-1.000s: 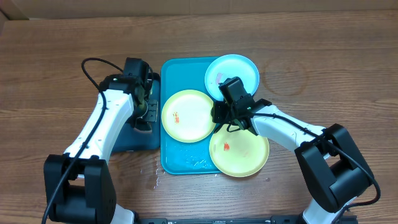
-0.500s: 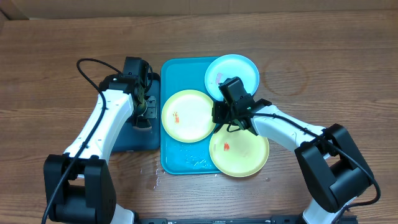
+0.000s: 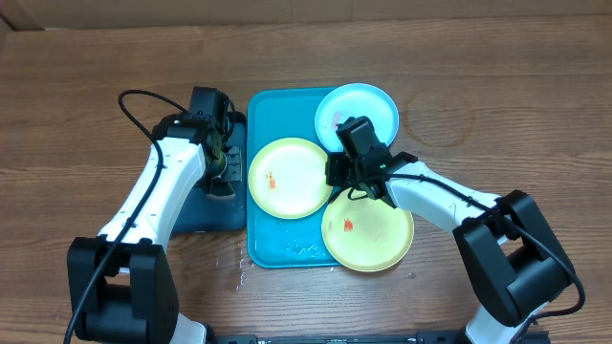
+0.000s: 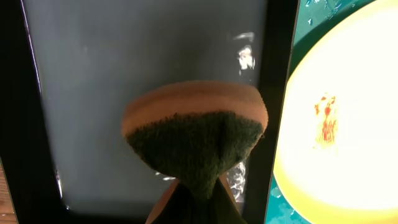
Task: Clean dirty plates on tray and stack at the side
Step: 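Grasp the green-and-brown sponge with the left gripper and lift it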
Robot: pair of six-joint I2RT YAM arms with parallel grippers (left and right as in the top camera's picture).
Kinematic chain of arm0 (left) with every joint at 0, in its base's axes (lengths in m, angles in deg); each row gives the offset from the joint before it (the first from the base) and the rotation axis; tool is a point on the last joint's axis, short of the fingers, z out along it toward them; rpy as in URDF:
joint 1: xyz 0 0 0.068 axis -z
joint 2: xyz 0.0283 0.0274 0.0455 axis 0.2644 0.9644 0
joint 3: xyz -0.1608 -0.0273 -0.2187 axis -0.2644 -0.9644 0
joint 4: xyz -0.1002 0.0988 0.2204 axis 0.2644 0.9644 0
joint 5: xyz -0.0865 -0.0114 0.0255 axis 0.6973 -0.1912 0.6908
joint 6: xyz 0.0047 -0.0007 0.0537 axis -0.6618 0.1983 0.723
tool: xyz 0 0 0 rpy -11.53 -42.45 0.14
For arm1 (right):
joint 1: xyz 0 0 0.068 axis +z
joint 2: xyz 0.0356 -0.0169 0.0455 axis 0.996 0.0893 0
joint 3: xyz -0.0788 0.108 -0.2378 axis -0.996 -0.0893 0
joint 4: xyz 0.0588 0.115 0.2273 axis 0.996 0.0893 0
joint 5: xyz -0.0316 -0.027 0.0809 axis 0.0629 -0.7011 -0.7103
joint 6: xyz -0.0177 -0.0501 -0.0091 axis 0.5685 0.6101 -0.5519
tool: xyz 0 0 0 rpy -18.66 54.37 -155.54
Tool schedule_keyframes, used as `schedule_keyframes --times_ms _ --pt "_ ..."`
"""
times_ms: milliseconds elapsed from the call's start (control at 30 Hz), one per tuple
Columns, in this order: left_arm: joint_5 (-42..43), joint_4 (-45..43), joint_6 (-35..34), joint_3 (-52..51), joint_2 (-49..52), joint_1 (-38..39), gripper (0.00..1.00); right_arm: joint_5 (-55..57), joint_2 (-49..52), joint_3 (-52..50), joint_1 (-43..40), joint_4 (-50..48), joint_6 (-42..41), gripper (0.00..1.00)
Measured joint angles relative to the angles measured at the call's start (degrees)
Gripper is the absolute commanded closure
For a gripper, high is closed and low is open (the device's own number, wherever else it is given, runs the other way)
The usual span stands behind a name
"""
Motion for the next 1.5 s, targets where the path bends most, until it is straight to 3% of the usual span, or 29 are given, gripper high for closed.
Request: schedule_keyframes --times_ms 333,500,633,767,967,1400,1500 --pt "0.00 0.02 0.02 0.00 0.00 0.00 0.96 0.04 -0.02 0.70 -0.04 5.60 -0.87 0.96" --pt "0.00 0.02 0.02 0.00 0.00 0.00 0.96 0.04 -0.02 0.70 -0.04 6.80 -0.98 0.74" --pt "0.00 0.02 0.02 0.00 0.00 0.00 0.96 0.15 -0.02 0.70 -0.04 6.45 -1.22 0.67" --pt "0.00 0.00 0.04 0.00 0.00 0.00 0.96 0.20 -0.02 0.70 -0.02 5.66 -1.14 0.69" --pt "0.00 -0.26 0.04 0.00 0.00 0.00 0.96 0.59 -0.02 0.70 -0.02 4.11 -1.05 0.95" --pt "1.84 -3.54 3.41 0.00 0.00 0.00 0.96 0.63 -1.11 0.87 -0.04 8.55 -1.14 0.96" --pt "2.38 -3.89 4.61 0.00 0.00 0.00 0.96 0.66 -1.33 0.87 -0.02 8.81 -1.14 0.90"
